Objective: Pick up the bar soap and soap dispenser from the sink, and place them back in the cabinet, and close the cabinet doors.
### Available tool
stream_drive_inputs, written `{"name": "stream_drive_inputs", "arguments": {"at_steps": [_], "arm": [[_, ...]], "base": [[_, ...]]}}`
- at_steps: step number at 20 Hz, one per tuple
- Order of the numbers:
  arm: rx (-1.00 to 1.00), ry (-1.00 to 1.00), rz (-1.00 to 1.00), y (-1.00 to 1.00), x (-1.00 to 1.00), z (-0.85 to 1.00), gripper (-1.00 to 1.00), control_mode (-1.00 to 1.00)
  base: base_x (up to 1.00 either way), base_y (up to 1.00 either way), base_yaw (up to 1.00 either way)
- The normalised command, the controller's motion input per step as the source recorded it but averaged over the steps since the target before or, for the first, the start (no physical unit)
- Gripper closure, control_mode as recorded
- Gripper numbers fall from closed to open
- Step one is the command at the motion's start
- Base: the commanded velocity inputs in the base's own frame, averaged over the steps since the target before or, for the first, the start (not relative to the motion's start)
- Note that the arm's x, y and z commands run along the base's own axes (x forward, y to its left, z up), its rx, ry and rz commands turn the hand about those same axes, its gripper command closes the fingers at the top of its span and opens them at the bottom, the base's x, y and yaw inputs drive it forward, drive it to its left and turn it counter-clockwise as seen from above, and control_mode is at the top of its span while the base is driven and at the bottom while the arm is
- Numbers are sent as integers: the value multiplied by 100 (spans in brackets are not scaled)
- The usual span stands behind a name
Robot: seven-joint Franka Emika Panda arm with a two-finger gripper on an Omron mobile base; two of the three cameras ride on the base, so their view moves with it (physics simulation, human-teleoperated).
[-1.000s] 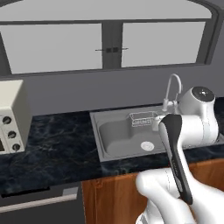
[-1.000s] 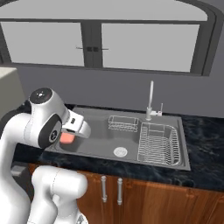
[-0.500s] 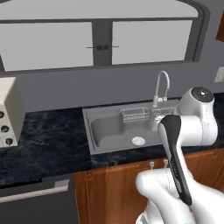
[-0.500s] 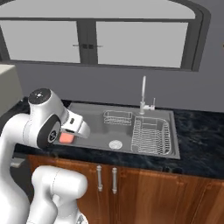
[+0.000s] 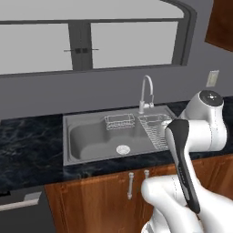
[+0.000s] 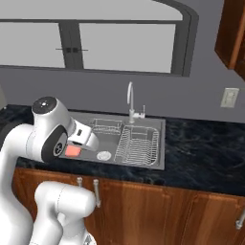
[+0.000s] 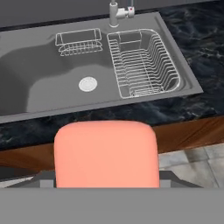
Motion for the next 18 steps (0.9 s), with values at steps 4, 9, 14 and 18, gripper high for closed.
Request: {"name": "stream_drive_inputs", "arguments": {"at_steps": [4, 9, 14, 18], "arm": [[0, 0, 0, 0, 0, 0, 100, 100], [0, 0, 0, 0, 0, 0, 100, 100], [0, 0, 0, 0, 0, 0, 100, 100], [0, 0, 0, 0, 0, 0, 100, 100]], "base": [[2, -58, -1], [0, -54, -5], [-22, -55, -3], [-37, -54, 0]]}}
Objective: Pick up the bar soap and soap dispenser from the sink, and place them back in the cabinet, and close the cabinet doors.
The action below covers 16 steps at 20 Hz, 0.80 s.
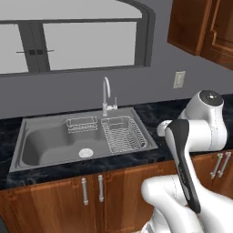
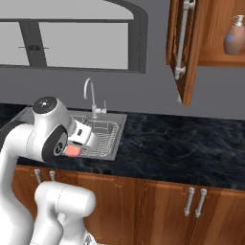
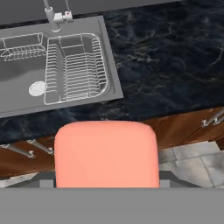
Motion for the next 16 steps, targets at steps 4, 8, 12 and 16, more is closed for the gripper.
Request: {"name": "stream_drive_inputs", "arguments": {"at_steps": [4, 8, 12, 16], "arm": [[0, 0, 0, 0, 0, 0, 100, 100], [0, 0, 0, 0, 0, 0, 100, 100], [0, 0, 0, 0, 0, 0, 100, 100], [0, 0, 0, 0, 0, 0, 100, 100]], "base": [[-45, -49, 0], [-54, -42, 0], [-57, -38, 0], [-54, -39, 0]]}}
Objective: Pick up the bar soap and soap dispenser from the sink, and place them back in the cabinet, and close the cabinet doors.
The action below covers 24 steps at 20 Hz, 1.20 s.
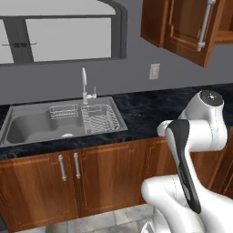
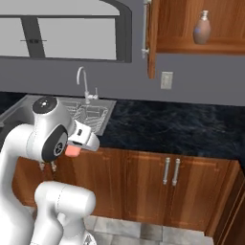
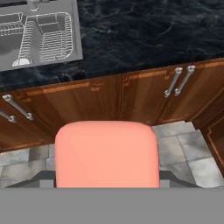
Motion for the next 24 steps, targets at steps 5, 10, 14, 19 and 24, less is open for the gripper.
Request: {"name": "stream_drive_inputs", "arguments": {"at_steps": [5, 10, 14, 19, 24], "arm": [[0, 0, 0, 0, 0, 0, 100, 100], [0, 0, 0, 0, 0, 0, 100, 100], [0, 0, 0, 0, 0, 0, 100, 100], [0, 0, 0, 0, 0, 0, 100, 100], [0, 0, 0, 0, 0, 0, 100, 100]], "base": [[-35, -50, 2], [-9, -57, 8], [-3, -55, 9], [-1, -55, 7], [0, -55, 4]]}}
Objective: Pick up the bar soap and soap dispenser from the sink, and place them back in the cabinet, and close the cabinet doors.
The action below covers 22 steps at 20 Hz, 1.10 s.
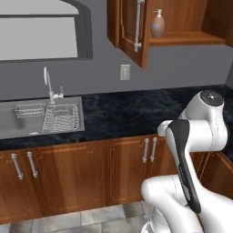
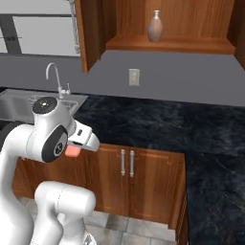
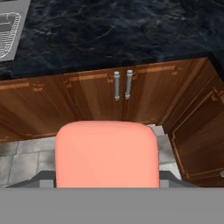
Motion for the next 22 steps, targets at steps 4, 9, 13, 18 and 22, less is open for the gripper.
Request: {"name": "stream_drive_inputs", "arguments": {"at_steps": [4, 9, 13, 18, 22], "arm": [[0, 0, 0, 0, 0, 0, 100, 100], [0, 0, 0, 0, 0, 0, 100, 100], [0, 0, 0, 0, 0, 0, 100, 100], [0, 0, 0, 0, 0, 0, 100, 100], [0, 0, 0, 0, 0, 0, 100, 100]], "base": [[19, -34, 0], [27, -30, 0], [32, -28, 0], [43, -35, 0], [47, -36, 0]]}}
